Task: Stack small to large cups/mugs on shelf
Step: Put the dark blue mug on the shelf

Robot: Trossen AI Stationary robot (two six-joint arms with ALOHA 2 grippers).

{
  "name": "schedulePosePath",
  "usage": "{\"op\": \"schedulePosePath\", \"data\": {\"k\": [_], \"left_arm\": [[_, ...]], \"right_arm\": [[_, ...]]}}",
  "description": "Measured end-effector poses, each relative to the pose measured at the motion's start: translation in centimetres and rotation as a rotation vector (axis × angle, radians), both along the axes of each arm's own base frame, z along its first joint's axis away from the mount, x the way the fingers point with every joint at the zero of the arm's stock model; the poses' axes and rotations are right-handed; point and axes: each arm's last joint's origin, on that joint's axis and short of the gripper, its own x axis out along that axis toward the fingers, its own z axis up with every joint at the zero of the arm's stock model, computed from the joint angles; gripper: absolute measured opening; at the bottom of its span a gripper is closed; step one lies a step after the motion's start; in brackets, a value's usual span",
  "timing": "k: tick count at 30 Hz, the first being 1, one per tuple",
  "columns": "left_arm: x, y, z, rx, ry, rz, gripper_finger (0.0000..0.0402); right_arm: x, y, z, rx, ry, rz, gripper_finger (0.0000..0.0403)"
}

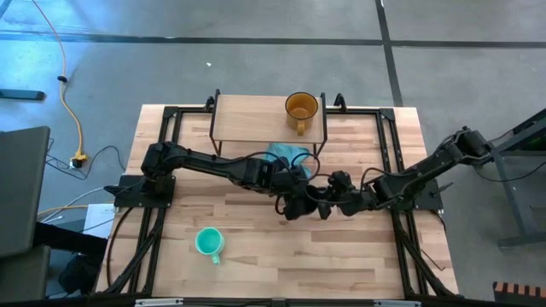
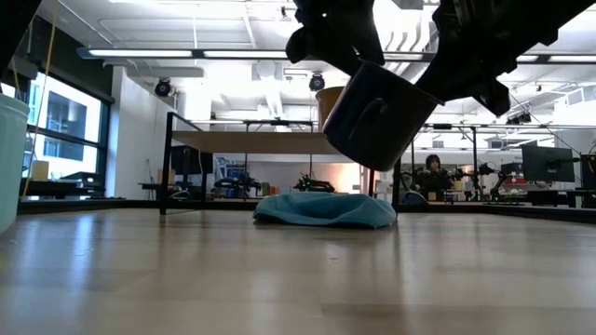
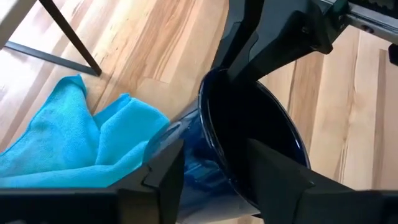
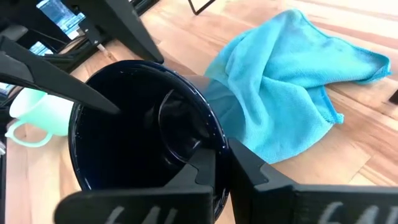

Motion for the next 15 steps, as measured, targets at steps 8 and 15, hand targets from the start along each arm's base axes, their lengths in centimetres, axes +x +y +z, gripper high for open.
{"op": "schedulePosePath", "data": {"k": [8, 15], "left_arm": [[-0.11, 0.19, -0.05, 0.046, 0.008, 0.042, 0.0042], [-0.13, 0.38, -0.15, 0.060, 0.016, 0.051, 0.0016]], "right_arm": [[0.14, 0.00, 0.18, -0.021, -0.020, -0.001, 0.0001], [0.16, 0.04, 0.22, -0.031, -0.020, 0.009, 0.0001]]}}
